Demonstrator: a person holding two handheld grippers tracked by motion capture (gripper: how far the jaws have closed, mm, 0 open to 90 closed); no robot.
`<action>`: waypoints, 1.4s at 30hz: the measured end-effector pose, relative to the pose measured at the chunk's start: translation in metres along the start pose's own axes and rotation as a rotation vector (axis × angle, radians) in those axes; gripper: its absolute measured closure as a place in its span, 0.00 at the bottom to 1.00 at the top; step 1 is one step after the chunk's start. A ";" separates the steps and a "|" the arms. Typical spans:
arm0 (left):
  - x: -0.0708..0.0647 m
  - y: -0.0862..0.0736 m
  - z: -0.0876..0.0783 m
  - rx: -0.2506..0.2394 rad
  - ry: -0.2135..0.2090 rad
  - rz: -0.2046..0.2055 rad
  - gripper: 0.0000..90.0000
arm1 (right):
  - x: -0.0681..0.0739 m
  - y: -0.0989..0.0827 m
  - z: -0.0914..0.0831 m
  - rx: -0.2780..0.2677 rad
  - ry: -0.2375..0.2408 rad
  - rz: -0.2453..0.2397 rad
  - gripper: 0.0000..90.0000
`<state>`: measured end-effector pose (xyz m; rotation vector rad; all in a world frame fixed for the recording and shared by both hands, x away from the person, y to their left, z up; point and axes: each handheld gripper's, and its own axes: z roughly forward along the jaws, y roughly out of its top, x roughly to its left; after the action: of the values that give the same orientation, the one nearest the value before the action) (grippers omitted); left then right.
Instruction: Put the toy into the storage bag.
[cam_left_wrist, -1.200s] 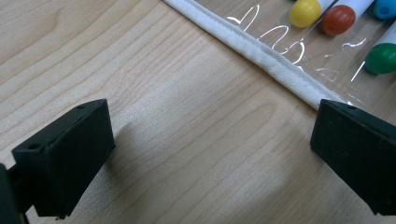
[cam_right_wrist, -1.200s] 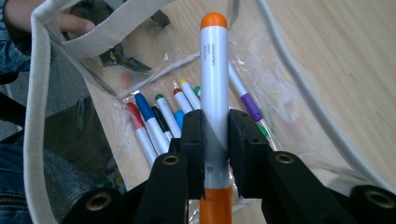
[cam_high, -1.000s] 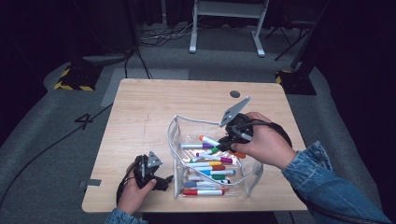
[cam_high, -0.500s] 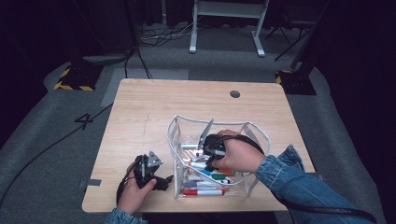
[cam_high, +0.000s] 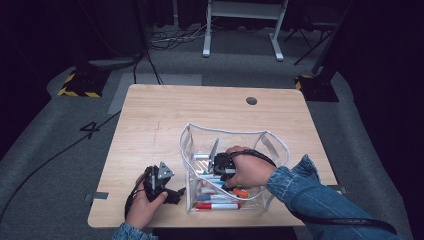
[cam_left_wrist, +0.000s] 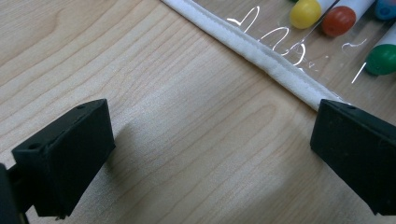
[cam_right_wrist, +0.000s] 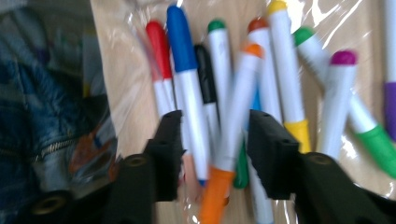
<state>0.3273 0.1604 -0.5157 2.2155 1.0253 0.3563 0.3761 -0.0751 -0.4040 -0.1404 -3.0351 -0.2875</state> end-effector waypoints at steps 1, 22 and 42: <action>0.000 0.000 0.000 -0.002 0.001 0.001 0.00 | 0.000 0.000 -0.002 -0.025 -0.010 0.021 0.55; 0.003 -0.006 -0.006 -0.001 0.011 -0.004 0.00 | 0.007 -0.041 -0.103 -0.388 -0.225 0.195 0.50; 0.009 -0.010 -0.009 -0.003 0.027 -0.025 0.00 | 0.002 -0.170 -0.162 -0.584 -0.377 0.473 0.48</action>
<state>0.3225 0.1763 -0.5159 2.1987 1.0651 0.3779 0.3698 -0.2726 -0.2760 -1.0311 -3.0176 -1.1994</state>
